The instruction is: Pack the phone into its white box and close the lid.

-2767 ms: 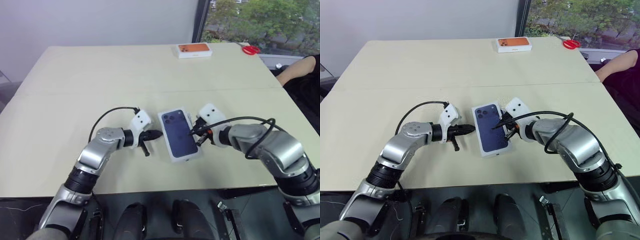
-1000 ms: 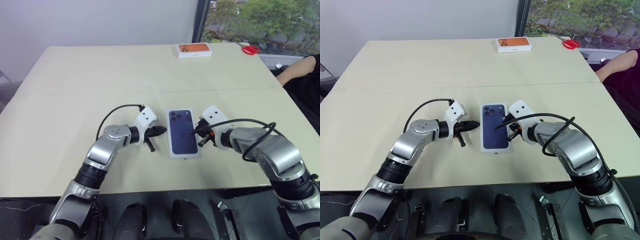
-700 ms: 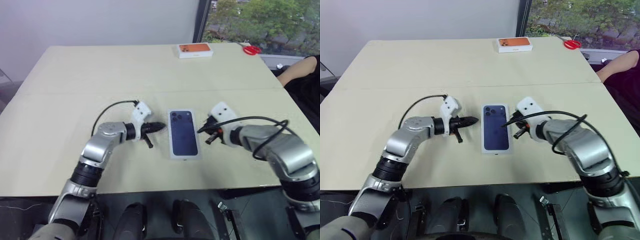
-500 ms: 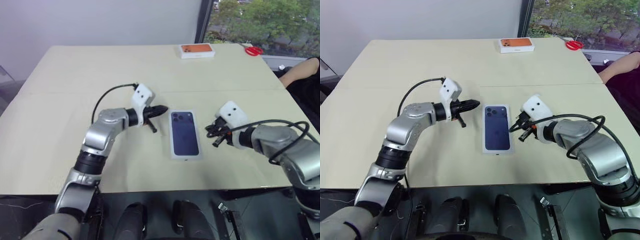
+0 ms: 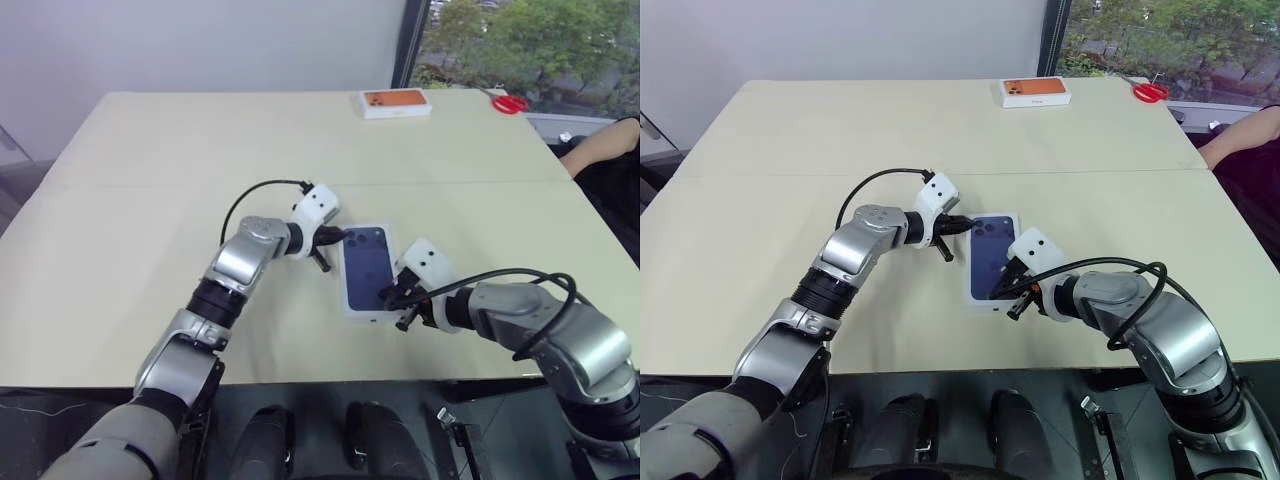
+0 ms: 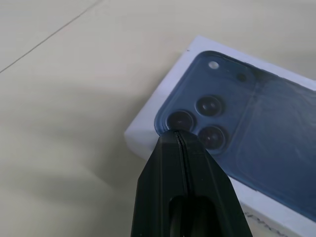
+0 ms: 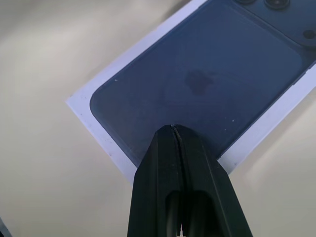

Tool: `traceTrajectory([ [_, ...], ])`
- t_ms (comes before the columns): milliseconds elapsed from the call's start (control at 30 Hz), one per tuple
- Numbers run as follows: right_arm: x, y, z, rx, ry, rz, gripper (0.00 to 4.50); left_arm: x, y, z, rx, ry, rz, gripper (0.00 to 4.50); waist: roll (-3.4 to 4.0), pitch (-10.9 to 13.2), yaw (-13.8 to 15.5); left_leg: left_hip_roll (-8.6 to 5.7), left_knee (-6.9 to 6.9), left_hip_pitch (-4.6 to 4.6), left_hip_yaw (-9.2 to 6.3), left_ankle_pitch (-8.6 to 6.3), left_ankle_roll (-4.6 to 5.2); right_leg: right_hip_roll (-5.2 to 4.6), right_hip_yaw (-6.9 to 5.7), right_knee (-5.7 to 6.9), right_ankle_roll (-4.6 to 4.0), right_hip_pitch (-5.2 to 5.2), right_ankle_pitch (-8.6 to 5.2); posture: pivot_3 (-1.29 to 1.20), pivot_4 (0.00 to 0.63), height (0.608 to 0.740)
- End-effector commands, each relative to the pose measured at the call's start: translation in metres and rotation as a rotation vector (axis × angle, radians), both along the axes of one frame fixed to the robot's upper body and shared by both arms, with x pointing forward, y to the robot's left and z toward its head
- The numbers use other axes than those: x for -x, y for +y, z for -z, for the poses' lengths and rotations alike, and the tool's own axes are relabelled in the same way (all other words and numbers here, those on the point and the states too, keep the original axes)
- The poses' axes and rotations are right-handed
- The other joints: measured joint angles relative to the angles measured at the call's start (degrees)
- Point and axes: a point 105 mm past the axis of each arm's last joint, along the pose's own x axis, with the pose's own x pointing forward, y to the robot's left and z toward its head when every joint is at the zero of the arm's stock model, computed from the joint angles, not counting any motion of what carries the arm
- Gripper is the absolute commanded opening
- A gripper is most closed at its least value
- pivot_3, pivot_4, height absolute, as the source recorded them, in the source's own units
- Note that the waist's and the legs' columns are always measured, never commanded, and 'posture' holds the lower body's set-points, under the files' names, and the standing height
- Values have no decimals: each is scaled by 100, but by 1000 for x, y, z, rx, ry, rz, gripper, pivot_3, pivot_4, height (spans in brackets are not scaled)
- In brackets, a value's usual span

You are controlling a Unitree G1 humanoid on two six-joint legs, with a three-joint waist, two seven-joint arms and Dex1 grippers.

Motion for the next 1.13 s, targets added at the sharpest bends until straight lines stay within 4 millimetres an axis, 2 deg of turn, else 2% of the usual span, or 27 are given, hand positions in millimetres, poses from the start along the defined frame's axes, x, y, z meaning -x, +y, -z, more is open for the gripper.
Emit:
traceTrajectory([
  [33, 0, -5, 7, 20, 29, 35, 44, 3, 9, 20, -35, 56, -23, 0, -2, -1, -2, 0, 0, 6, 0, 0, 0, 0, 0, -2, 0, 6, 0, 0, 150, 740],
  [100, -2, -5, 4, 16, 14, 35, 44, 1, 13, 7, 31, 14, -34, 0, -1, -1, -2, 1, -3, 26, 0, -3, 4, 0, 0, -5, 1, 24, -1, 0, 150, 740],
  [200, -11, -5, -11, -16, -82, 50, 44, -2, 26, -19, 148, -76, -52, 0, -2, 0, -21, 2, -7, 36, 1, -4, 6, 0, 1, -5, 1, 31, -2, 0, 150, 740],
  [267, -27, -16, -32, -50, -226, 114, 44, 0, 46, -45, 225, -198, -77, 0, -1, 3, -43, 4, -8, 35, 1, -4, 6, 1, 1, -3, 1, 27, -2, 0, 150, 740],
  [333, -41, -36, -50, -74, -349, 195, 44, 7, 81, -64, 290, -278, -131, 0, 0, 3, -63, 5, -8, 27, 4, -4, 5, 0, 4, 1, 1, 15, -1, 0, 150, 740],
  [367, -46, -46, -55, -90, -380, 223, 44, 12, 102, -66, 310, -285, -164, 0, -1, 3, -61, 6, -8, 23, 4, -3, 4, -1, 5, 2, 1, 11, -1, 0, 150, 740],
  [500, -57, -66, -60, -142, -425, 276, 44, 31, 160, -62, 315, -274, -261, 0, 2, 2, -46, 7, -10, 26, 6, -3, 4, 0, 3, 1, 1, 13, -1, 0, 150, 740],
  [567, -63, -75, -60, -171, -432, 301, 44, 41, 184, -55, 284, -272, -310, 0, 2, 2, -37, 5, -10, 30, 7, -3, 4, -2, 3, -2, 1, 19, -1, 0, 150, 740],
  [667, -68, -76, -59, -222, -434, 291, 44, 52, 215, -49, 291, -258, -392, 0, 1, 3, -2, 4, -10, 31, 7, -3, 4, -4, 2, -5, 0, 22, -2, 0, 150, 740],
  [833, -67, -74, -56, -238, -431, 236, 44, 62, 236, -42, 266, -248, -474, 0, -1, 4, -8, 2, -9, 29, 6, -4, 4, -8, 0, -6, 0, 23, -2, 0, 150, 740],
  [967, -66, -73, -53, -234, -422, 225, 44, 65, 244, -42, 256, -242, -512, 0, -1, 4, -8, 3, -10, 31, 7, -4, 4, -8, 0, -5, 0, 23, -2, 0, 150, 740],
  [1133, -61, -65, -49, -254, -404, 193, 44, 68, 243, -41, 234, -230, -510, 0, -1, 4, -12, 4, -11, 32, 8, -4, 3, -9, 1, -6, -1, 23, -2, 0, 150, 740],
])
